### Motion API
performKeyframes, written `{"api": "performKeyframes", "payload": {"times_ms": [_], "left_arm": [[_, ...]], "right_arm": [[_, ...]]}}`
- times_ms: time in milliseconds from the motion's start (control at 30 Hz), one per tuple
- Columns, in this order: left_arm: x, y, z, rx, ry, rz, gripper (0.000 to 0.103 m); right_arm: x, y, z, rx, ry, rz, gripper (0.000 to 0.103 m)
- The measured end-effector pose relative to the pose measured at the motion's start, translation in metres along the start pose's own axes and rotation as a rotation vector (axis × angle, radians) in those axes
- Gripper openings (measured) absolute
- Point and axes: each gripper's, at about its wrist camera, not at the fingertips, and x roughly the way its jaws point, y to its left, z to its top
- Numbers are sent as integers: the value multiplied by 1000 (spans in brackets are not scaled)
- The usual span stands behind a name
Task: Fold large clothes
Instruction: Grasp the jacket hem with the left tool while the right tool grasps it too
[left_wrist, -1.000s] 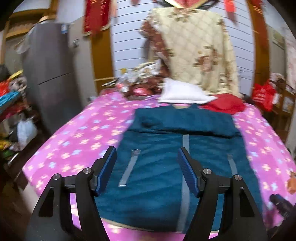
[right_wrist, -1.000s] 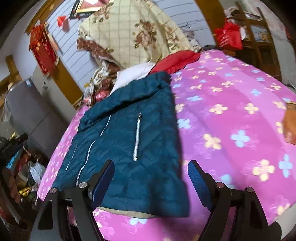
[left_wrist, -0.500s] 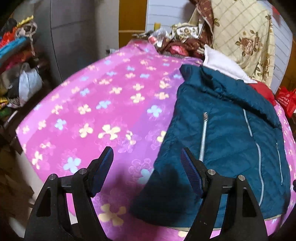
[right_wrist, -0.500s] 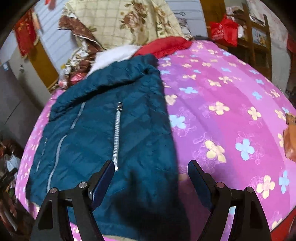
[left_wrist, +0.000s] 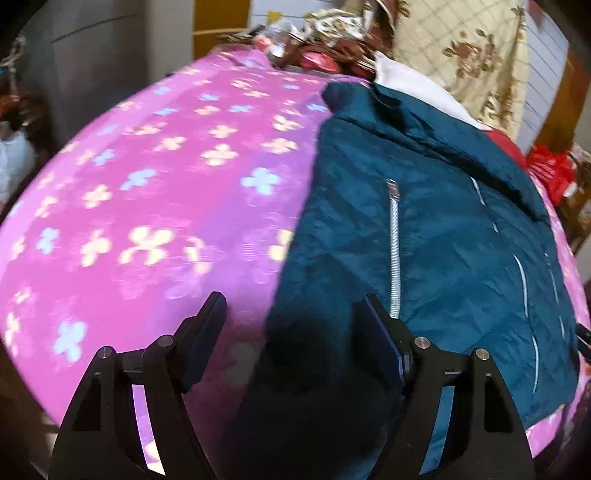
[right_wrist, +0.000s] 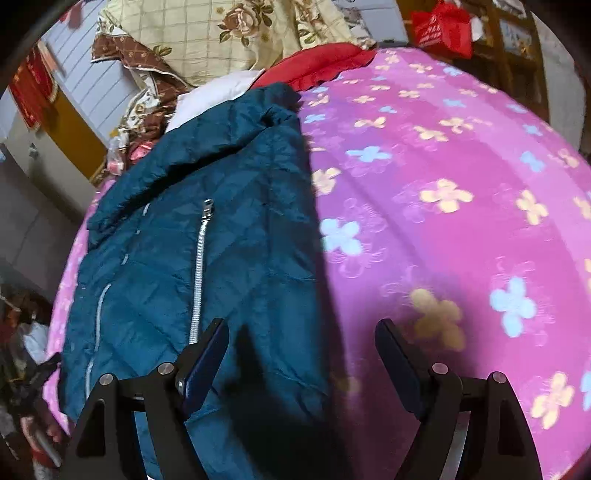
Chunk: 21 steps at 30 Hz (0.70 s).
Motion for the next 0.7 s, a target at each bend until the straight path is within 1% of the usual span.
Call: {"api": "performKeyframes", "payload": {"times_ms": [67, 133, 267, 367, 500, 567, 700], "left_arm": [[7, -4, 2, 6, 21, -44, 75], [11, -9, 3, 12, 37, -60, 75], [17, -14, 3, 22, 50, -65, 75], [19, -17, 2, 41, 60, -55, 75], [16, -17, -3, 52, 68, -71, 75], [13, -17, -7, 55, 71, -72, 68], [5, -17, -13, 56, 72, -75, 66]], "right_arm": [[5, -1, 1, 14, 11, 33, 80], [9, -3, 3, 36, 15, 60, 80], [12, -7, 7, 65, 1, 93, 80], [13, -7, 8, 68, 11, 127, 80], [13, -6, 5, 61, 23, 169, 80], [12, -5, 3, 63, 32, 190, 80], [7, -6, -7, 77, 53, 236, 80]]}}
